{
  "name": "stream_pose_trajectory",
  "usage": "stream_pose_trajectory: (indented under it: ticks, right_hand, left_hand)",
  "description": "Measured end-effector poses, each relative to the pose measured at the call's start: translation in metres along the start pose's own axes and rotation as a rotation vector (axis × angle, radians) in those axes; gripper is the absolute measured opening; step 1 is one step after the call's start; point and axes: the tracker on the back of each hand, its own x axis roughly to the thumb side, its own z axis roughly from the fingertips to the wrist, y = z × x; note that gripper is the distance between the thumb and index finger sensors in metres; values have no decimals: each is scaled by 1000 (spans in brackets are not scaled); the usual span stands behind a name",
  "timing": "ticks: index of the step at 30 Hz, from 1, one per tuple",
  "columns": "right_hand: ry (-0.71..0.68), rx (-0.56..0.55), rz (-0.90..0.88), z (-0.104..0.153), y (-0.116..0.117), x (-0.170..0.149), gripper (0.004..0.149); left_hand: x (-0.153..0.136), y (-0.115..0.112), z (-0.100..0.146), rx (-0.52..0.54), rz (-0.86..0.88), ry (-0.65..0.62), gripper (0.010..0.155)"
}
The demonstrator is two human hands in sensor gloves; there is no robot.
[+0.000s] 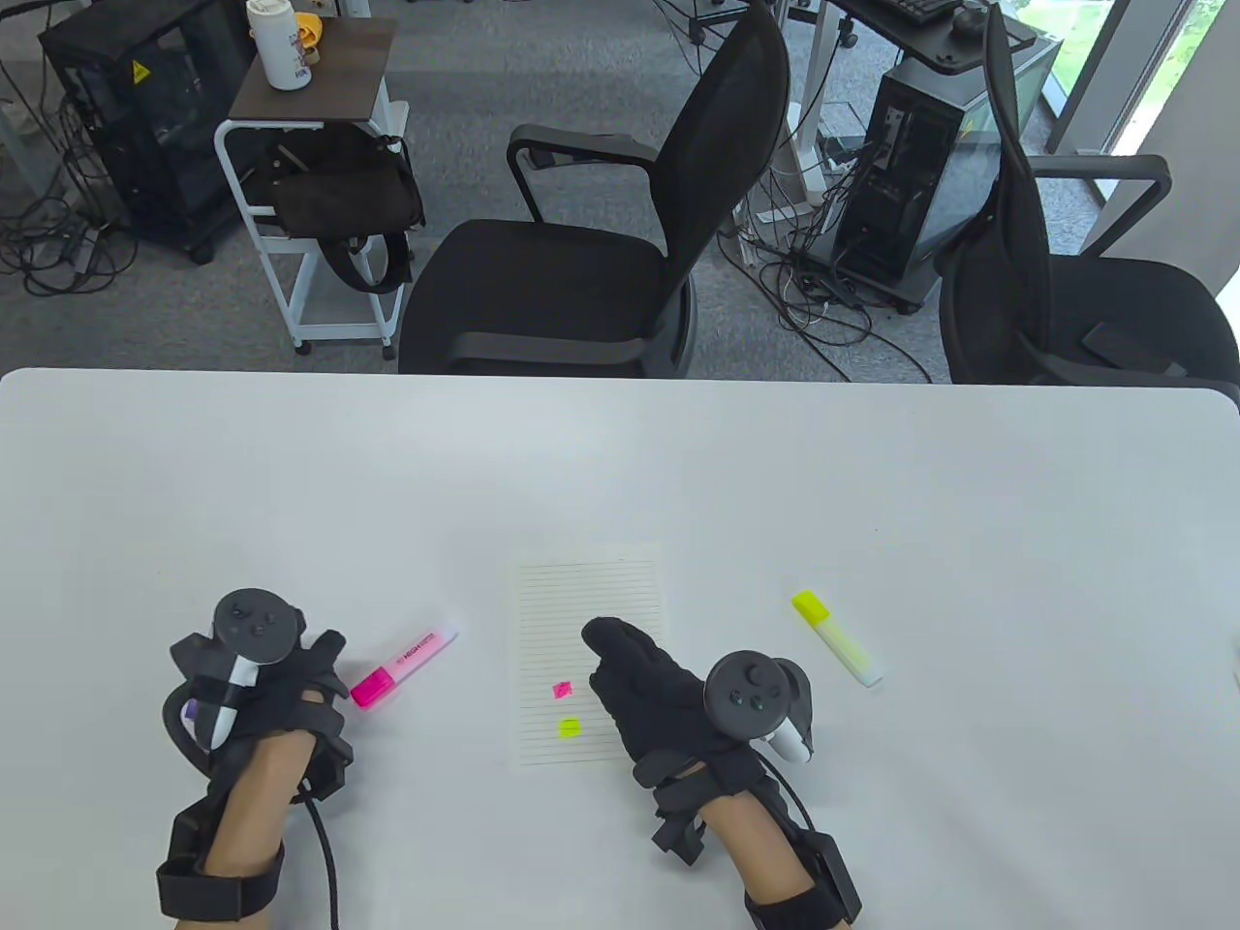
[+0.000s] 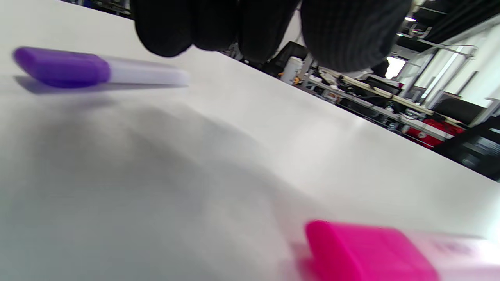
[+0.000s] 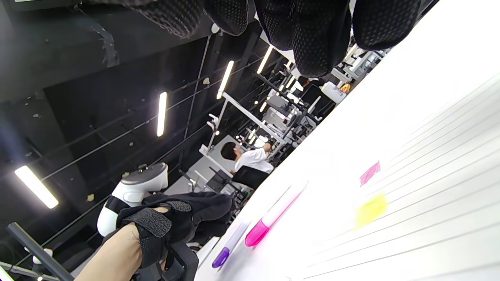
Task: Apply highlighter ink on paper
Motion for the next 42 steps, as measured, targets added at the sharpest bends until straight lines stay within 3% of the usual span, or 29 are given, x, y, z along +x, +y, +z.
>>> stream_pose_trajectory:
  ticks: [4, 9, 13, 19, 25, 27, 31, 33, 36, 39, 42]
  right_hand:
    - [-3, 2, 1, 0, 0, 0, 55]
    - [0, 10, 2, 0, 1, 0, 55]
    - [-1, 10, 4, 0, 1, 0, 55]
    - [-6, -2, 6, 0, 0, 0, 54]
    - [-7, -3, 7, 0, 1, 0, 54]
    - [-7, -4, 8, 1, 0, 0, 54]
    - [-7, -7, 12, 1, 0, 0, 54]
    - [-10, -2, 19, 1, 1, 0, 54]
    - [-14, 1, 42, 1, 4, 2, 55]
    - [-19, 6, 58, 1, 6, 4, 56]
    - [-40, -4, 87, 1, 7, 6, 56]
  left_hand:
    - [-34, 11, -17, 5, 20, 184, 71]
    - [-58, 5, -35, -125, -38, 317, 80]
    - [-68, -6, -45, -177, -28, 358, 74]
    - [-70, -3, -50, -157, -63, 349, 56]
    - [-58, -1, -41, -137, -28, 283, 54]
    - [-45, 6, -31, -53, 9, 212, 53]
    - [0, 28, 4, 117, 58, -152, 52]
    - [20, 29, 19, 137, 78, -331, 52]
    - [48, 18, 43, 59, 181, -545, 53]
    - [77, 2, 67, -17, 113, -786, 54]
    - [99, -21, 89, -121, 45, -914, 55]
